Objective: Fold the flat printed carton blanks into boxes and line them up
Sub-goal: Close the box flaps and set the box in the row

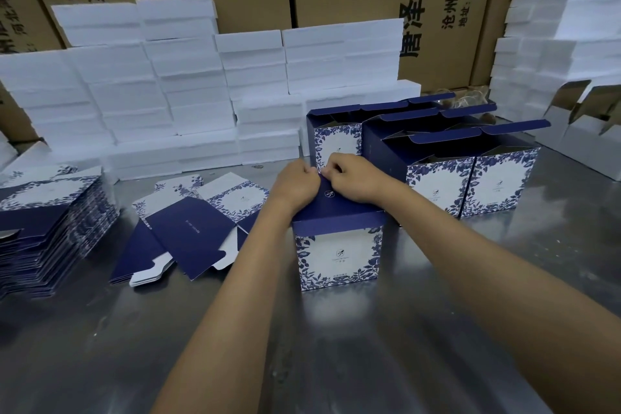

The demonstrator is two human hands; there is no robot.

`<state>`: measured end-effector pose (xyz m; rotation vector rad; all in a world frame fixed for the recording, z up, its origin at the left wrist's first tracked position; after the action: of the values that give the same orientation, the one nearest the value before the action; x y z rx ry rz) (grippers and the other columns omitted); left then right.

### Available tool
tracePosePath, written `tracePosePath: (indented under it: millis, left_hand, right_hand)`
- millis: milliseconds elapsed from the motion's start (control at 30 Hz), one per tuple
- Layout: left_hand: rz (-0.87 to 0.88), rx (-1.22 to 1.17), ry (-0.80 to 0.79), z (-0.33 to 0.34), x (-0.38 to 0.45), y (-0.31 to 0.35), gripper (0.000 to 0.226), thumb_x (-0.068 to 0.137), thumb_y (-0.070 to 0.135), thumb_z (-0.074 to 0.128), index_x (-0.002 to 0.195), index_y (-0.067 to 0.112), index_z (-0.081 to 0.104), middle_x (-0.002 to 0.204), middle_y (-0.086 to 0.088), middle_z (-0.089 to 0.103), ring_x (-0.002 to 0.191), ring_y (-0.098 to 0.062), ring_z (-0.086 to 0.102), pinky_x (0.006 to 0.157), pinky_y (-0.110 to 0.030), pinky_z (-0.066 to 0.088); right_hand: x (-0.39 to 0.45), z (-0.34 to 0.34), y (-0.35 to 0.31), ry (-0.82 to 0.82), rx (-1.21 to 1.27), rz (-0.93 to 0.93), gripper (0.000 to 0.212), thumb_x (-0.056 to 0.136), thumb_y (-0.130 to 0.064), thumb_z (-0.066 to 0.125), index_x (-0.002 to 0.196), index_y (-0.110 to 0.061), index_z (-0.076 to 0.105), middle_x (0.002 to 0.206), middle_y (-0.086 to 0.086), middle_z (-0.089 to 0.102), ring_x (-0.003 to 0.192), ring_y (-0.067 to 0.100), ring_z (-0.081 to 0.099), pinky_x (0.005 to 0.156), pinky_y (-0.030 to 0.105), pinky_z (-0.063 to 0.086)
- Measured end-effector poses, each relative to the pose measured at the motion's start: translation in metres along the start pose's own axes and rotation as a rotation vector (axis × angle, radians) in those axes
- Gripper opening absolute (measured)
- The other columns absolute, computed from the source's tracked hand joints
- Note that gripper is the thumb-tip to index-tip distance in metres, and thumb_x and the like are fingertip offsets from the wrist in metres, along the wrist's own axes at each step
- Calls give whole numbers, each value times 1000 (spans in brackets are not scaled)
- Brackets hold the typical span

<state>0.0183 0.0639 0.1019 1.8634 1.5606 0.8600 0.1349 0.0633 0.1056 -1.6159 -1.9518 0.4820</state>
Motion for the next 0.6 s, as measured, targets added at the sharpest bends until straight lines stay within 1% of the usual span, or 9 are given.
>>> tracePosePath:
  millis: [33, 100, 133, 167, 233, 367, 467, 533, 600]
  left_hand:
    - [-8, 1, 16, -1, -1, 0, 24, 102, 13, 37, 82, 11, 48, 86, -8, 52, 79, -24, 44, 65, -31, 33]
    - [-60, -11, 60, -5, -4, -3, 30, 102, 13, 35, 74, 12, 47, 84, -11, 51, 75, -26, 46, 60, -32, 30]
    - [-89, -14, 78, -6, -5, -5, 28, 102, 14, 35, 82, 7, 53, 92, -17, 55, 83, -32, 51, 64, -33, 33]
    - [-109, -16, 98, -8, -6, -7, 29, 102, 15, 35, 96, -1, 58, 106, -24, 59, 97, -39, 56, 72, -35, 38]
    - [-138, -12, 110, -8, -8, -8, 36, 102, 16, 34, 118, -11, 53, 126, -28, 58, 118, -42, 54, 90, -42, 45]
    - [-153, 0, 130, -9, -9, -9, 39, 101, 14, 35, 123, -14, 49, 130, -30, 56, 121, -43, 53, 96, -46, 45]
    - [-179, 23, 147, -10, -8, -14, 39, 101, 15, 35, 126, -10, 52, 131, -29, 57, 121, -43, 54, 91, -43, 45]
    - [-164, 73, 118, -8, -7, -12, 29, 102, 18, 38, 120, 1, 53, 130, -22, 58, 119, -38, 54, 85, -36, 39]
    - [-140, 151, 109, -9, -6, -8, 23, 100, 18, 42, 115, 4, 52, 127, -20, 59, 118, -37, 53, 85, -36, 38]
  right_hand:
    - [0, 0, 1, 0, 4, 14, 32, 101, -11, 47, 71, -21, 42, 75, -7, 48, 69, 12, 44, 61, 15, 36]
    - [-2, 1, 5, 14, -12, 56, 29, 102, -16, 44, 74, -23, 42, 77, -8, 51, 79, 18, 48, 78, 33, 40]
    - [-4, -1, 7, 40, -36, 81, 27, 102, -19, 43, 75, -24, 43, 79, -9, 52, 83, 21, 50, 81, 37, 38]
    - [-6, -4, 9, 73, -71, 108, 25, 102, -22, 43, 77, -24, 43, 80, -10, 53, 85, 23, 51, 82, 38, 37]
    - [-9, -9, 11, 107, -131, 151, 25, 101, -23, 44, 76, -24, 40, 79, -9, 52, 85, 25, 51, 82, 38, 33]
    - [-13, -9, 9, 70, -151, 180, 22, 101, -22, 45, 80, -22, 41, 82, -5, 53, 90, 27, 52, 85, 40, 35]
    - [-22, -21, -11, 227, -303, 8, 16, 103, -24, 45, 95, -14, 54, 97, 0, 62, 105, 29, 51, 93, 44, 35]
    - [-33, -23, -33, 299, -362, -228, 17, 103, -24, 46, 94, -14, 56, 94, 0, 62, 98, 27, 51, 88, 41, 38]
    - [-47, -17, -46, 252, -343, -360, 19, 102, -24, 46, 86, -16, 51, 86, -1, 56, 87, 26, 52, 78, 41, 45]
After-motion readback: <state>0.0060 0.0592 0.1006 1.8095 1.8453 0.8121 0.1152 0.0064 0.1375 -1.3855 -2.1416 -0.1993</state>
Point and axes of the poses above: each hand's wrist, its own x-axis towards the middle knuckle, its own z-axis out of the palm, y = z × x, the point moved 7 cm from there along x, towards the middle knuckle
